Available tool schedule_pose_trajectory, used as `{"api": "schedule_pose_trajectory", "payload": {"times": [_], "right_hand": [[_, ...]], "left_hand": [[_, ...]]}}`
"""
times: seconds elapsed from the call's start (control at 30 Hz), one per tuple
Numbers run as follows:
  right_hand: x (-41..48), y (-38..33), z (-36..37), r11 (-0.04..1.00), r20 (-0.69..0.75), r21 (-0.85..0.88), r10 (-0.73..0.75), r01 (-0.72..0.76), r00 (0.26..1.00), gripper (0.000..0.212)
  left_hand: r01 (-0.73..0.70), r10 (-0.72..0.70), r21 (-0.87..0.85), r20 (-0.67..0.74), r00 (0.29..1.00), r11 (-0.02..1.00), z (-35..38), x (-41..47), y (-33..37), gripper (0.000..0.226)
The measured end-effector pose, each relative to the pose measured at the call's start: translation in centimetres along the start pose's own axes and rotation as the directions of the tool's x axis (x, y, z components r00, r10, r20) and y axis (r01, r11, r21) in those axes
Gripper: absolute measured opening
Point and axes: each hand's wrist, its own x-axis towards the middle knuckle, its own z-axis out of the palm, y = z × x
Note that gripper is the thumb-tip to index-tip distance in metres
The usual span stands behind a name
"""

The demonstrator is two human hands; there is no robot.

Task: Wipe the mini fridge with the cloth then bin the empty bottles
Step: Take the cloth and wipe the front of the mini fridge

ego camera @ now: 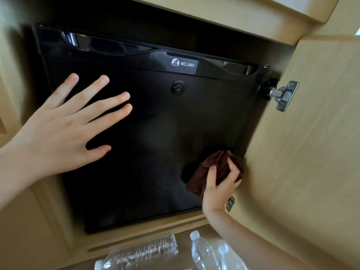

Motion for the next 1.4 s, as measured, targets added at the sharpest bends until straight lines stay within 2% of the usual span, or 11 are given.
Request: {"api": "schedule_pose_trajectory", "payload": {"times": [0.13, 0.27, 0.43, 0.57, 0.67, 0.8, 0.97, 1.07, 1.13, 1.27, 1.4], "right_hand": [[-2.8, 1.9, 0.1, 0.972, -0.012, -0.084, 0.219, -0.219, 0.976, 0.047], [-2.1, 1.2, 0.4, 0.965, -0.033, -0.012, 0.262, -0.262, 0.965, 0.046], [0.5, -3.1, 1.3, 0.988, -0.068, 0.137, 0.075, -0.065, 0.995, 0.043], [2.0, -4.3, 1.9, 0.981, -0.087, 0.142, -0.123, 0.135, 0.989, 0.045], [1.5, -3.7, 1.7, 0.977, -0.053, 0.159, -0.138, 0.145, 0.989, 0.049], [-0.8, -1.0, 0.8, 0.991, 0.059, 0.074, -0.119, 0.115, 0.991, 0.050], [-1.4, -0.9, -0.2, 0.986, 0.149, -0.017, -0.161, 0.165, 0.976, 0.044], [1.1, -3.7, 0.0, 0.956, 0.182, -0.006, -0.289, 0.295, 0.940, 0.041], [2.5, -5.9, 1.0, 0.912, 0.143, 0.004, -0.407, 0.410, 0.902, 0.041], [2.5, -8.0, 2.8, 0.882, 0.070, 0.013, -0.470, 0.471, 0.880, 0.039], [0.3, -4.8, 2.5, 0.828, 0.216, -0.070, -0.532, 0.557, 0.819, 0.038]], "left_hand": [[-0.005, 0.005, -0.002, 0.008, 1.000, 1.000, 0.2, -0.1, -0.3, 0.085], [-0.011, 0.011, -0.002, 0.001, 1.000, 1.000, 0.1, 0.0, 0.0, 0.084], [0.004, -0.004, -0.005, 0.003, 1.000, 1.000, 0.3, -0.1, -0.1, 0.084], [0.011, -0.011, -0.019, -0.009, 1.000, 1.000, 1.2, -0.3, -0.2, 0.086], [0.023, -0.023, -0.052, 0.004, 1.000, 0.998, 2.1, -0.6, -0.6, 0.087], [0.051, -0.049, -0.115, 0.014, 0.999, 0.992, 2.4, -0.6, -0.5, 0.087], [0.046, -0.051, -0.094, -0.054, 0.997, 0.995, 0.1, 0.4, 0.4, 0.086], [0.042, -0.047, -0.084, -0.056, 0.997, 0.996, -1.2, 0.8, 1.0, 0.090], [0.048, -0.051, -0.089, -0.038, 0.998, 0.995, -1.7, 0.9, 1.2, 0.090], [0.056, -0.058, -0.088, -0.016, 0.998, 0.995, -2.2, 1.0, 1.2, 0.089], [0.056, -0.058, -0.097, -0.010, 0.998, 0.994, -2.2, 1.0, 1.3, 0.089]]}}
